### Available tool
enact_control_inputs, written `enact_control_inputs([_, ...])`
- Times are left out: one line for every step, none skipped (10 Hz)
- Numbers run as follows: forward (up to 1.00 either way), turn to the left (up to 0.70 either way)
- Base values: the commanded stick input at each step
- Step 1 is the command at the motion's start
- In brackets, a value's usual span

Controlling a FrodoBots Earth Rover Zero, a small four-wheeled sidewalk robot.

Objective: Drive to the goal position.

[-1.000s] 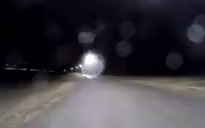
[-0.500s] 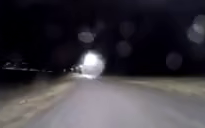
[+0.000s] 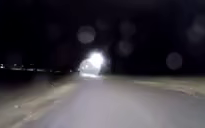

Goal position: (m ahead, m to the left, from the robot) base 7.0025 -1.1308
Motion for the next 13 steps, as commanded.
enact_control_inputs([1.00,0.00])
enact_control_inputs([1.00,0.00])
enact_control_inputs([1.00,0.00])
enact_control_inputs([1.00,0.00])
enact_control_inputs([1.00,0.00])
enact_control_inputs([1.00,0.00])
enact_control_inputs([1.00,0.07])
enact_control_inputs([1.00,0.15])
enact_control_inputs([1.00,0.38])
enact_control_inputs([1.00,0.24])
enact_control_inputs([1.00,0.00])
enact_control_inputs([1.00,0.00])
enact_control_inputs([1.00,0.00])
